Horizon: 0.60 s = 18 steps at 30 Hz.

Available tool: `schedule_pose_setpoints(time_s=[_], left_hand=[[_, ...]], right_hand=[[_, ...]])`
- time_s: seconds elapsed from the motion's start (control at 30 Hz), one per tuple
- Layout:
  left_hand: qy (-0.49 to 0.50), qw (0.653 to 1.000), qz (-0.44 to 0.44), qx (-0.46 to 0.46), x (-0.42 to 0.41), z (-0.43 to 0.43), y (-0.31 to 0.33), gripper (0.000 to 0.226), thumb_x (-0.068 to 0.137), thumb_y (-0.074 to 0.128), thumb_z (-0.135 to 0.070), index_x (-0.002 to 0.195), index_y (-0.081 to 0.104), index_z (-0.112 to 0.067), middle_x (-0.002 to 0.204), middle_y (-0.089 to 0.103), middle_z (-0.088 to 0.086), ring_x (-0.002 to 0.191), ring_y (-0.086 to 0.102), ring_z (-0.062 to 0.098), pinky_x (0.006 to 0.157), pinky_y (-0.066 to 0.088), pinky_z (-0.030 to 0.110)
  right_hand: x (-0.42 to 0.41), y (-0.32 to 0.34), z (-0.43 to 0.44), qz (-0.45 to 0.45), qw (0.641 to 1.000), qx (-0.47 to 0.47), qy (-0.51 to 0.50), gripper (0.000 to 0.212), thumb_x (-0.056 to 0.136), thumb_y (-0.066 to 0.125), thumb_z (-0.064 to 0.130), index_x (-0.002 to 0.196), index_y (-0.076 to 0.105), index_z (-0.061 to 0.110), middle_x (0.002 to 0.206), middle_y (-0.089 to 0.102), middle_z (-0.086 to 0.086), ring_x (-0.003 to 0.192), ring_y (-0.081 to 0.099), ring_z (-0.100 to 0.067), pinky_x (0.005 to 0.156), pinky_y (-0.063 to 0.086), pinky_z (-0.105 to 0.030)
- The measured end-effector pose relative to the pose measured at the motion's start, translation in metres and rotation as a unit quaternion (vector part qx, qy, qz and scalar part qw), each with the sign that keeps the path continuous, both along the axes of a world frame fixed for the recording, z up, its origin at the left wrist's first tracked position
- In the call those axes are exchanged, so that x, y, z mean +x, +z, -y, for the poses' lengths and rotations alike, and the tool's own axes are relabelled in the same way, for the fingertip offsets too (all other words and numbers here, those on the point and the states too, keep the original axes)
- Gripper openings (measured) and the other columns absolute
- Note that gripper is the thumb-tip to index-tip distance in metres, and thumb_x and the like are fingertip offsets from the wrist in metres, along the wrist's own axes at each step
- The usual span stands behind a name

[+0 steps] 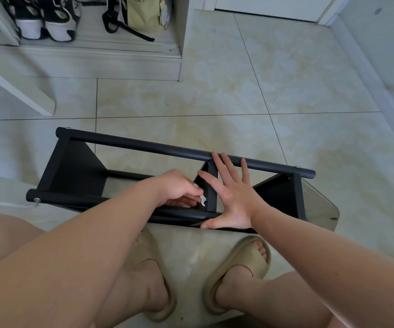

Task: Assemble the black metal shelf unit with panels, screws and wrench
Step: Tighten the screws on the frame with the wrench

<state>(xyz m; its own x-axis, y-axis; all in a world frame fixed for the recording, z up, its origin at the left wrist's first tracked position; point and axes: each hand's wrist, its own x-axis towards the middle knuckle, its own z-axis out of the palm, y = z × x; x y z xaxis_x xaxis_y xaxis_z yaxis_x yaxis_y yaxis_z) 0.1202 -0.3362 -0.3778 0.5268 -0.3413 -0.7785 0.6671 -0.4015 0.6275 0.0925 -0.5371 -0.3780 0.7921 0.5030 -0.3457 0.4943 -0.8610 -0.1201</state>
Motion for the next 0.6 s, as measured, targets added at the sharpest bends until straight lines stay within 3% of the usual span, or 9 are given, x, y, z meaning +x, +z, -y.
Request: schedule_pose_setpoints(time_s=[0.23, 0.4, 0.6], left_hand=[[0.031, 0.999, -0.02, 0.009, 0.0016, 0.0093, -0.0001, 0.028, 0.093, 0.069, -0.03, 0.117, 0.064, -0.017, 0.093, 0.078, -0.006, 0.093, 0.072, 0.008, 0.086, 0.051, 0.027], [0.049, 0.998, -0.038, 0.008, 0.0029, 0.0056, -0.0009, 0.011, 0.091, 0.072, -0.028, 0.098, 0.065, -0.023, 0.08, 0.077, -0.01, 0.081, 0.068, 0.007, 0.074, 0.052, 0.023], [0.055, 0.997, -0.048, 0.007, 0.0024, 0.0068, 0.0024, 0.005, 0.097, 0.064, -0.02, 0.1, 0.067, -0.021, 0.081, 0.075, -0.011, 0.079, 0.066, 0.004, 0.071, 0.048, 0.02]], right_hand=[[-0.0005, -0.0001, 0.0004, 0.004, 1.0, 0.003, 0.001, 0.12, 0.063, 0.049, 0.096, 0.159, 0.009, 0.037, 0.166, -0.026, -0.009, 0.15, -0.03, -0.027, 0.117, -0.017, -0.065], [-0.0003, 0.0012, 0.0001, -0.001, 1.0, 0.003, 0.002, 0.12, 0.063, 0.049, 0.096, 0.159, 0.007, 0.037, 0.166, -0.026, -0.008, 0.15, -0.031, -0.027, 0.117, -0.017, -0.065], [-0.0013, 0.0024, -0.0006, 0.004, 1.0, -0.024, 0.002, 0.138, 0.063, 0.044, 0.099, 0.159, -0.021, 0.024, 0.164, -0.031, -0.008, 0.149, -0.034, -0.025, 0.118, -0.018, -0.062]])
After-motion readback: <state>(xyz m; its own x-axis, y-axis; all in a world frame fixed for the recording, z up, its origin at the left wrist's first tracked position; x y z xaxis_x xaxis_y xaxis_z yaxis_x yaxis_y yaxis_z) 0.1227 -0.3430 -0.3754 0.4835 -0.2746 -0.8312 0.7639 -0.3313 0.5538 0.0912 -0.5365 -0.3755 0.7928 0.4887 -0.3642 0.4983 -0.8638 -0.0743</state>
